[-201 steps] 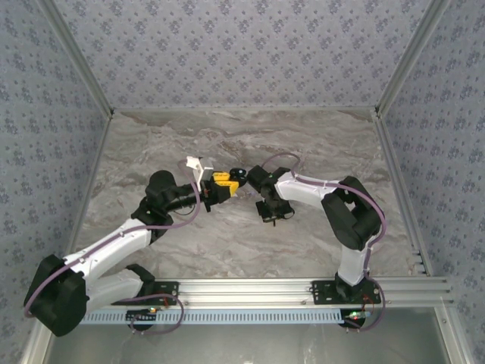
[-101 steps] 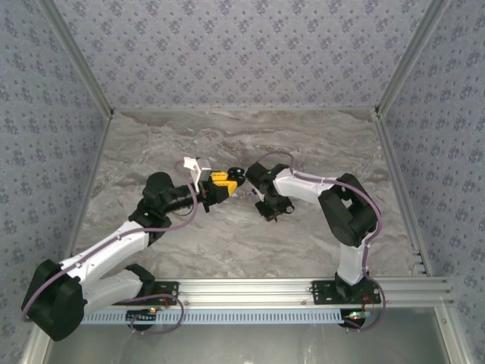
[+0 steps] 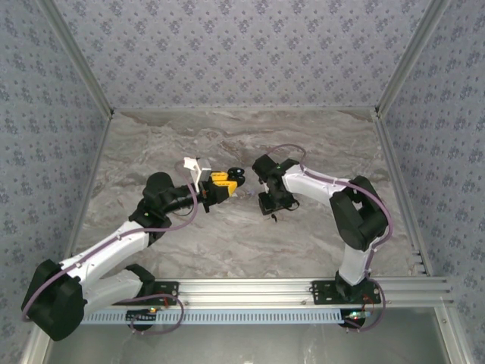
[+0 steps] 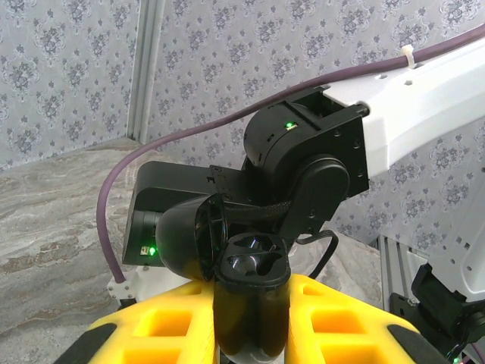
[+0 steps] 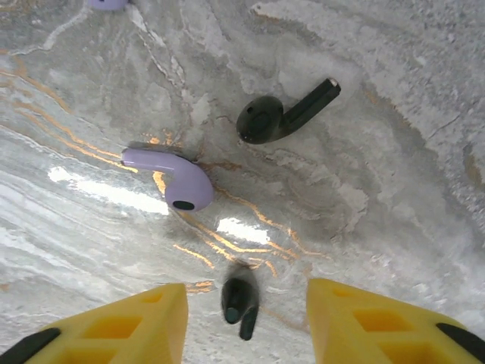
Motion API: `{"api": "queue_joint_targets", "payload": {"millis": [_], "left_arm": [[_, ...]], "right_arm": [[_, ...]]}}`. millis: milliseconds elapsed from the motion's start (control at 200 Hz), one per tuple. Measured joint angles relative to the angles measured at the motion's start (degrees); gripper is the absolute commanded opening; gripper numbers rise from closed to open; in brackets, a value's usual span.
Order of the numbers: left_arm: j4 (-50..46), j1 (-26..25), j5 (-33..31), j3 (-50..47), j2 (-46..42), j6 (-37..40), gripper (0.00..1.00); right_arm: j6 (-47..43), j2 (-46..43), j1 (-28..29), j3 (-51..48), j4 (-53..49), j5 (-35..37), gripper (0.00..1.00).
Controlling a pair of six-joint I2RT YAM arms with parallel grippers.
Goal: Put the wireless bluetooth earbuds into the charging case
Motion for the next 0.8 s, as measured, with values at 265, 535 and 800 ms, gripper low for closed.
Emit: {"api": "queue_joint_targets", "payload": {"millis": [265,535,800], "left_arm": [[0.0,0.0,0.0,0.0,0.0,0.0,0.21],[0.0,0.0,0.0,0.0,0.0,0.0,0.21],[0.0,0.0,0.0,0.0,0.0,0.0,0.21]], "right_arm": [[4.6,0.0,0.2,-2.7,0.7,-1.2,0.37],[8.0,0.0,0.9,-4.0,1.1,-1.2,0.35],[9.2,0.8,1.1,-4.0,1.4,-1.2,0.32]]}}
